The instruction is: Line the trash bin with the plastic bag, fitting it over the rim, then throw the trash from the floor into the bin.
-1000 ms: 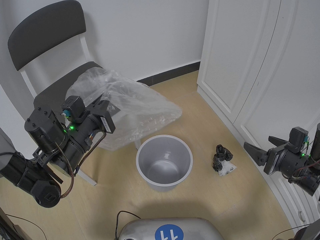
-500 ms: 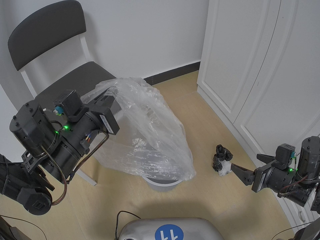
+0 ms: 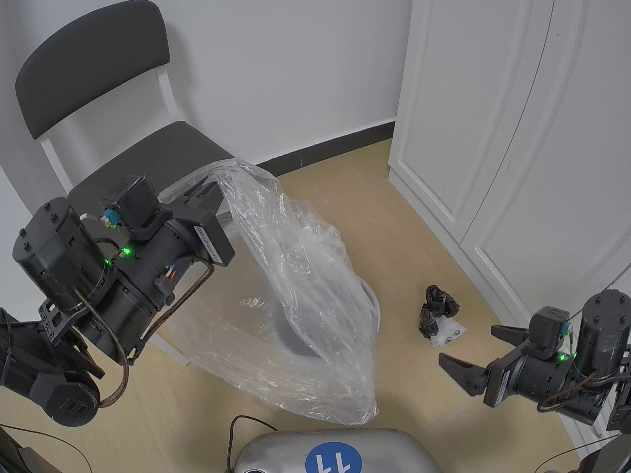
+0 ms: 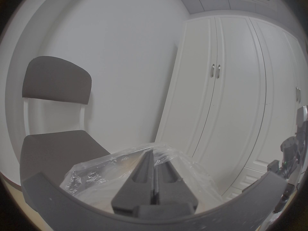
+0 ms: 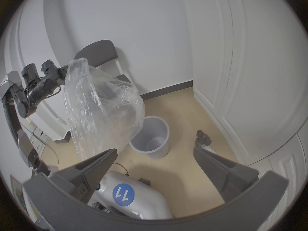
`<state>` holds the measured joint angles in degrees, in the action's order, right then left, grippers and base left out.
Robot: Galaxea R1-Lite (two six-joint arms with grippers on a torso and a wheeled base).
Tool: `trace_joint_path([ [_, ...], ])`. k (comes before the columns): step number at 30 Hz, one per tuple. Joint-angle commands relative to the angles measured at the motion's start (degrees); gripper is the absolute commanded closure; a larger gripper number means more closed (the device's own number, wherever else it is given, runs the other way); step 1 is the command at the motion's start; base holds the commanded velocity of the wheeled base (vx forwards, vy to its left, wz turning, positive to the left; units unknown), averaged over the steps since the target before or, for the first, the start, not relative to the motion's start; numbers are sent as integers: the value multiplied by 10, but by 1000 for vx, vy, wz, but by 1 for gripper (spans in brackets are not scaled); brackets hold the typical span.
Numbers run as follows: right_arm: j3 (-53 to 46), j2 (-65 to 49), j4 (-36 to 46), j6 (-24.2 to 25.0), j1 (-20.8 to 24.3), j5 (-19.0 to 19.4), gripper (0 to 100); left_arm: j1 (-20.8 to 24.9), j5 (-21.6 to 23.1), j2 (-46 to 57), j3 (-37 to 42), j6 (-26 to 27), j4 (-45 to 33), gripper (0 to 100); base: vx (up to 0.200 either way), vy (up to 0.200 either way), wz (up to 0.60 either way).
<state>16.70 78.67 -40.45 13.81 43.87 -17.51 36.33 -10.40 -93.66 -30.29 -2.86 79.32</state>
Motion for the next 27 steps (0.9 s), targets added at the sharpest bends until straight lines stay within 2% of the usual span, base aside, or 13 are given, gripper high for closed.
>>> trace_joint_path([
  [1, -5, 21, -7, 19, 50, -4, 0, 1, -1, 7, -1, 1, 0, 100, 0, 0, 0],
  [2, -3, 32, -25, 41, 76, -9, 0, 1, -1, 9, 0, 1, 0, 100, 0, 0, 0],
  [3, -3, 32, -25, 41, 76, -9, 0, 1, -1, 9, 0, 1, 0, 100, 0, 0, 0],
  [4, 0, 47, -48, 51, 104, -18, 0, 1, -1, 10, -2, 1, 0, 100, 0, 0, 0],
  [6, 2, 58, -58, 53, 114, -28, 0, 1, -3, 9, -3, 1, 1, 100, 0, 0, 0],
  [7, 11, 83, -75, 55, 132, -54, 0, 1, -16, 10, -4, 4, 2, 100, 0, 0, 0],
  [11, 30, 103, -106, 47, 164, -91, 0, 1, -35, 23, -9, 7, 3, 100, 0, 0, 0],
  [16, 62, 102, -100, 15, 202, -94, 0, 8, -36, 41, -8, 10, 2, 100, 0, 0, 0],
  [20, 67, 106, -101, 11, 218, -93, 0, 10, -36, 48, -5, 27, 2, 100, 0, 0, 0],
  [27, 44, 139, -104, 58, 283, -82, 0, 24, -38, 45, -3, 37, 4, 100, 0, 0, 0],
])
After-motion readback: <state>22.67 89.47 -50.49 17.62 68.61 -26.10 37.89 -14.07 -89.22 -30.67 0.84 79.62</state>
